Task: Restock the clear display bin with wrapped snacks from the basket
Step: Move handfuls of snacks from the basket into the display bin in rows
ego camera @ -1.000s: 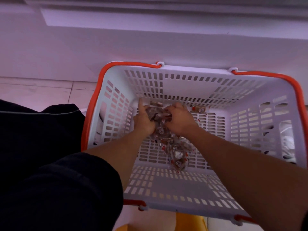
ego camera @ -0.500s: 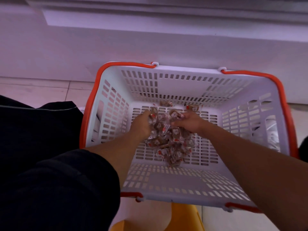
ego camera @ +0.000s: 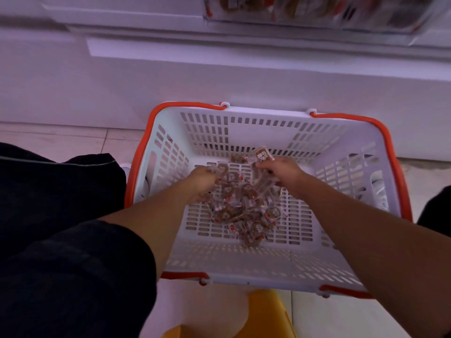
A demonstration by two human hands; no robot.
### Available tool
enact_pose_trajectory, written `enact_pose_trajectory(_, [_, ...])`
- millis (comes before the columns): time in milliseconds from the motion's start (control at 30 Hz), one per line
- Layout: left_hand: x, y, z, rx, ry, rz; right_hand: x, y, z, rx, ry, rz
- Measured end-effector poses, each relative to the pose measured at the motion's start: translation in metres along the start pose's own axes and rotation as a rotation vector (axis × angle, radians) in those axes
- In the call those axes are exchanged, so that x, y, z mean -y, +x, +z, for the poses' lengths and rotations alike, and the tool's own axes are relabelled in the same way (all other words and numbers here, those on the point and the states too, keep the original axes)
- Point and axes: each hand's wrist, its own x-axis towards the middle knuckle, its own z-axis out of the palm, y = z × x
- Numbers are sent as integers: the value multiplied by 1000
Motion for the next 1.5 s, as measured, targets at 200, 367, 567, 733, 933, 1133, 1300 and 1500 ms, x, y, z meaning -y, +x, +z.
enact_pose_trajectory(200, [-50,-46,-20,361,-191,65,49,-49,-14,350,26,-27])
enact_pose_trajectory(367, [-137,-131,-54,569,-66,182,136,-123,-35,566,-111,-77])
enact_pose_trajectory(567, [-210,-249,-66,604,69,459,207,-222,-53,581,114,-360])
enact_pose_trajectory(733, [-225,-287,-52,405,-187,672,231,-256,-61,386,143,-613])
enact_pose_trajectory(933, [-245,-294,-43,449,-424,574,269,-263,-79,209,-40,-830])
enact_pose_trajectory(1133, [-259,-295,-50,635,-506,538,283,-257,-87,148,-65,-942])
enact_pose_trajectory(1300, [-268,-298,-54,792,-396,531,281,-253,-87,17,-131,-1078])
enact_pose_trajectory(1500, [-273,-303,-62,741,-179,632,278,-253,-86,-67,-259,-1156])
